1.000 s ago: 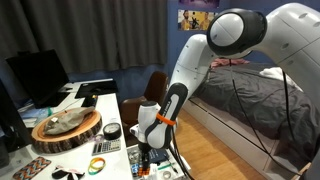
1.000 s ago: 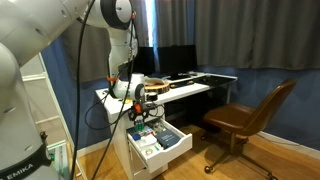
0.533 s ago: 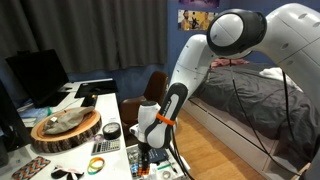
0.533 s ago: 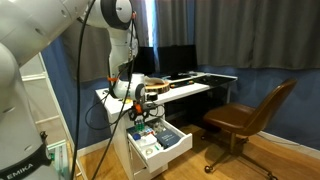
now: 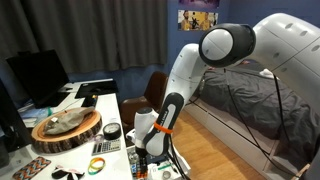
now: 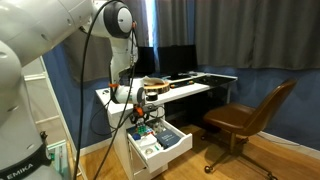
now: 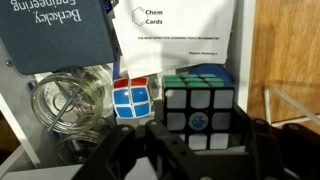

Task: Put the rubik's cube in the open drawer on the left

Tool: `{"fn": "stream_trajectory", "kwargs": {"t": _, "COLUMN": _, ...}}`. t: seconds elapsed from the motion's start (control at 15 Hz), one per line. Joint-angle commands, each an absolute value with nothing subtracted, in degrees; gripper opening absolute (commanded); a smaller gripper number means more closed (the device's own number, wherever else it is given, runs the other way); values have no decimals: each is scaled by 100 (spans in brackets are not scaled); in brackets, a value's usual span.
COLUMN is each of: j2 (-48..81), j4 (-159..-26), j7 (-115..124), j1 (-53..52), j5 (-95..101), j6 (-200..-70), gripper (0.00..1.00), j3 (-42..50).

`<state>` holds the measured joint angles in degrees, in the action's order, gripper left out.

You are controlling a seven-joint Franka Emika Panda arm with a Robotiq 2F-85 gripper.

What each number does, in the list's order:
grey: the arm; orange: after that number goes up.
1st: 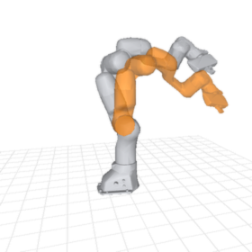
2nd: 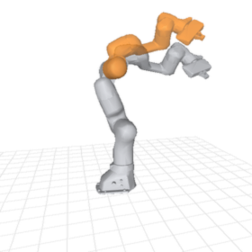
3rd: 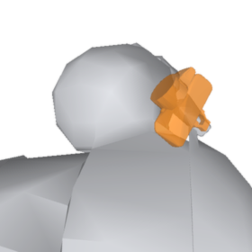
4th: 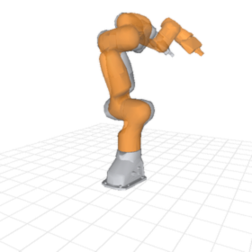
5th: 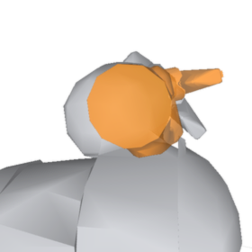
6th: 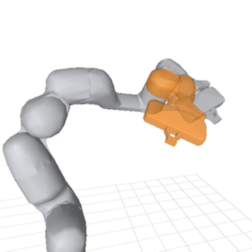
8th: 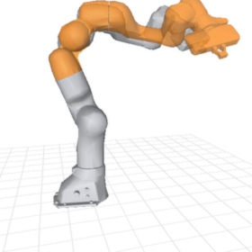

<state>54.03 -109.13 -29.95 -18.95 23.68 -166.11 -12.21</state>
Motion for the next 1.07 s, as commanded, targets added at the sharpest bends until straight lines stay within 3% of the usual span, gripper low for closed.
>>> {"fn": "stream_trajectory", "kwargs": {"t": 0.0, "j2": 5708, "j4": -10487, "j7": -2885, "j1": -2197, "j5": 2661, "j6": -16709, "gripper": 37, "j3": -996}}
{"fn": "stream_trajectory", "kwargs": {"t": 1.0, "j2": 6323, "j4": -9765, "j7": -3186, "j1": -2203, "j5": 2768, "j6": -16500, "gripper": 37, "j3": -1072}}
